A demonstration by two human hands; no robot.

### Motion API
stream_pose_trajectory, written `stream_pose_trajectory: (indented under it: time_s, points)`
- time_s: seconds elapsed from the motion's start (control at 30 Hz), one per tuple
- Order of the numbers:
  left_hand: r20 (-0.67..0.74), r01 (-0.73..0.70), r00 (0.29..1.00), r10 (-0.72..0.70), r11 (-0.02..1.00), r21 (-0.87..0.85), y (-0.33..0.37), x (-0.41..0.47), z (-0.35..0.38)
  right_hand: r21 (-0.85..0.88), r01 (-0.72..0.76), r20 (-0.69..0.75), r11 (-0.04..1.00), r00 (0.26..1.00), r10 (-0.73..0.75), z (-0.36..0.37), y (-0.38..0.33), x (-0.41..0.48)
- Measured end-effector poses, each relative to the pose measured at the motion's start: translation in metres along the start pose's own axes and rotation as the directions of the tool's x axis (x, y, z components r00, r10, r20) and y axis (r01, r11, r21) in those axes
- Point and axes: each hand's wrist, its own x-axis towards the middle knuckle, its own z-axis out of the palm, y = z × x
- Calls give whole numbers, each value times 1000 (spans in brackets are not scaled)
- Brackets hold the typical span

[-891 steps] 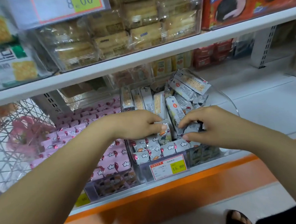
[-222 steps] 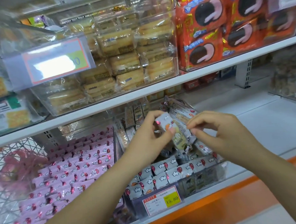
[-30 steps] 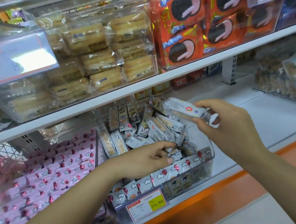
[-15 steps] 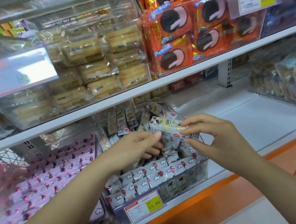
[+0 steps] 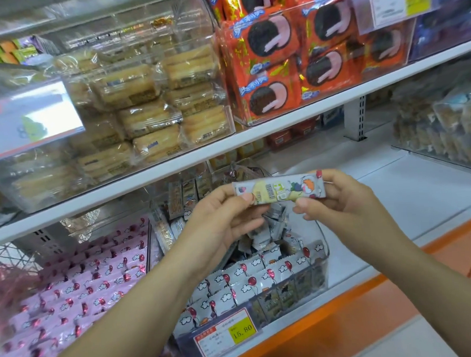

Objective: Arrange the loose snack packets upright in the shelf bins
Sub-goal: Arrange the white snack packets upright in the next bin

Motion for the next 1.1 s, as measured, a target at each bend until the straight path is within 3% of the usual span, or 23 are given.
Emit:
stream_pose_trajectory:
  time_s: [0.1, 0.2, 0.27, 0.37, 0.47, 0.6, 0.73, 0.83, 0.9, 1.1]
  points:
    - [27, -47, 999, 43, 984, 171, -4, 3, 3, 125, -13, -28, 992, 999, 16, -3, -5, 2]
    - [116, -115, 991, 61, 831, 544, -9, 7, 1, 93, 29, -76, 995, 997, -22, -7, -2, 4]
    - [151, -109, 988, 10, 742, 662, -12, 8, 1, 22, 77, -99, 997, 992, -74, -10, 0, 4]
    - [127, -105, 992, 22, 713, 694, -14, 10, 0, -242, 167, -36, 956, 983, -181, -16, 5, 5]
    - [139, -113, 990, 20, 704, 702, -17, 9, -1, -520, 190, 128, 833, 981, -144, -14, 15, 7]
    - [191, -136, 982, -7, 675, 725, -23, 8, 1, -680, 212, 242, 702, 968, -59, -4, 29, 10]
    - [202, -171, 979, 4, 546, 820, -27, 10, 3, -765, 270, 303, 585, 952, -43, 0, 35, 14]
    - [229, -209, 973, 9, 442, 872, -29, 11, 6, -741, 307, 371, 597, 928, -16, -3, 39, 15]
    - [237, -218, 971, 3, 404, 888, -29, 12, 9, -678, 291, 377, 675, 926, -20, -8, 37, 15]
    - [296, -288, 955, -9, 206, 935, -30, 16, 11, -610, 172, 120, 774, 985, -124, -28, 31, 16]
